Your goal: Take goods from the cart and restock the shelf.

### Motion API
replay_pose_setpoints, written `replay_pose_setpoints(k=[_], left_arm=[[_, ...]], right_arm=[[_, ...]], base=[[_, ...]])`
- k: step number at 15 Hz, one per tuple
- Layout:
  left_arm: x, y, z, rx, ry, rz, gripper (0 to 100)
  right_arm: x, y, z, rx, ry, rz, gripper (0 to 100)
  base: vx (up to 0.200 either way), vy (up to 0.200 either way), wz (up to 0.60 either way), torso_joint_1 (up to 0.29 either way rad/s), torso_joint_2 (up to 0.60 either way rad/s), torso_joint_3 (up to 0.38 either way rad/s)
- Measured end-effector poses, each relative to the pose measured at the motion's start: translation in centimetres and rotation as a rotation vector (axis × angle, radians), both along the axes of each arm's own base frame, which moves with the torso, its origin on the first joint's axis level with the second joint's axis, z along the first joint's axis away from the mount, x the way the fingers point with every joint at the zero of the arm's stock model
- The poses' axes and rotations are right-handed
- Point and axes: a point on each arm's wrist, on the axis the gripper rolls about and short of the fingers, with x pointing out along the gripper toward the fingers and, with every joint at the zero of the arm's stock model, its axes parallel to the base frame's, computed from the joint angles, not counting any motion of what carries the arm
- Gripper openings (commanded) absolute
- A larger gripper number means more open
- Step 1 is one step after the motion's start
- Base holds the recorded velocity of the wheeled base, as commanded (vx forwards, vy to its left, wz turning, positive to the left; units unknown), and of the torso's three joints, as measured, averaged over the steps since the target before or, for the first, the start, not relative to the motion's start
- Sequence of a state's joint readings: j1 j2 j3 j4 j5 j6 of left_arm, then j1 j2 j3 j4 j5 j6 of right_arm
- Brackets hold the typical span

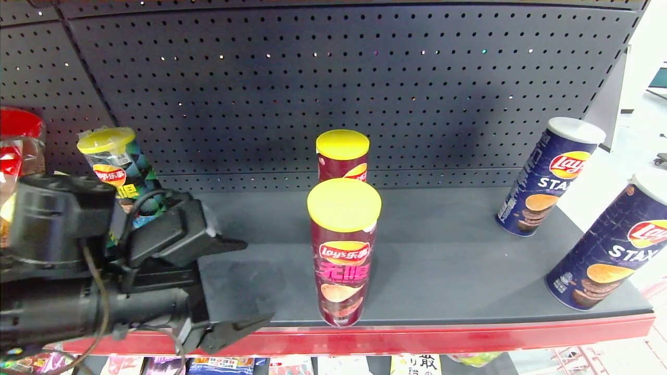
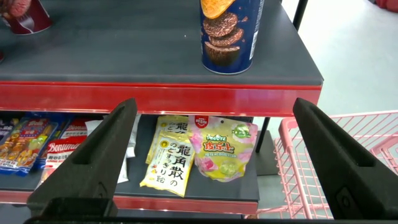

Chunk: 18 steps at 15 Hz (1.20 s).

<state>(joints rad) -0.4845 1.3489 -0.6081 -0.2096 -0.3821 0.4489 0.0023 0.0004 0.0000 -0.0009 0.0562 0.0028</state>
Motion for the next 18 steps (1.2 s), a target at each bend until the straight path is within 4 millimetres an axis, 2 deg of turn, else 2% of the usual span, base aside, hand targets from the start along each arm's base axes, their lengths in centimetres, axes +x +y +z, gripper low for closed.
replay_pose_setpoints(k=[3, 5, 8, 10, 11, 13, 18], left_arm=[[-5.6, 3.4, 2.6, -0.14, -0.11, 0.079, 100], [-10.0, 6.0, 3.4, -0.229, -0.164, 0.187, 100], [-17.0, 9.4, 1.8, -0.319, -0.218, 0.338, 100], [-20.8, 11.1, -1.0, -0.321, -0.207, 0.458, 100], [-22.0, 11.7, -2.4, -0.307, -0.199, 0.544, 100], [-23.1, 12.2, -3.6, -0.319, -0.253, 0.651, 100], [-22.9, 12.3, -6.2, -0.228, -0.298, 0.763, 100]], right_arm=[[0.0, 0.0, 0.0, 0.0, 0.0, 0.001, 100], [0.0, 0.0, 0.0, 0.0, 0.0, 0.001, 100], [0.0, 0.0, 0.0, 0.0, 0.0, 0.001, 100], [0.0, 0.0, 0.0, 0.0, -0.001, 0.0, 100], [0.0, 0.0, 0.0, 0.0, 0.0, 0.001, 100], [0.0, 0.0, 0.0, 0.0, 0.0, 0.0, 100], [0.0, 0.0, 0.0, 0.0, 0.0, 0.0, 100]], base=[[0.0, 0.0, 0.0, 0.0, 0.0, 0.0], [0.0, 0.0, 0.0, 0.0, 0.0, 0.0], [0.0, 0.0, 0.0, 0.0, 0.0, 0.0], [0.0, 0.0, 0.0, 0.0, 0.0, 0.0], [0.0, 0.0, 0.0, 0.0, 0.0, 0.0], [0.0, 0.0, 0.0, 0.0, 0.0, 0.0], [0.0, 0.0, 0.0, 0.0, 0.0, 0.0]])
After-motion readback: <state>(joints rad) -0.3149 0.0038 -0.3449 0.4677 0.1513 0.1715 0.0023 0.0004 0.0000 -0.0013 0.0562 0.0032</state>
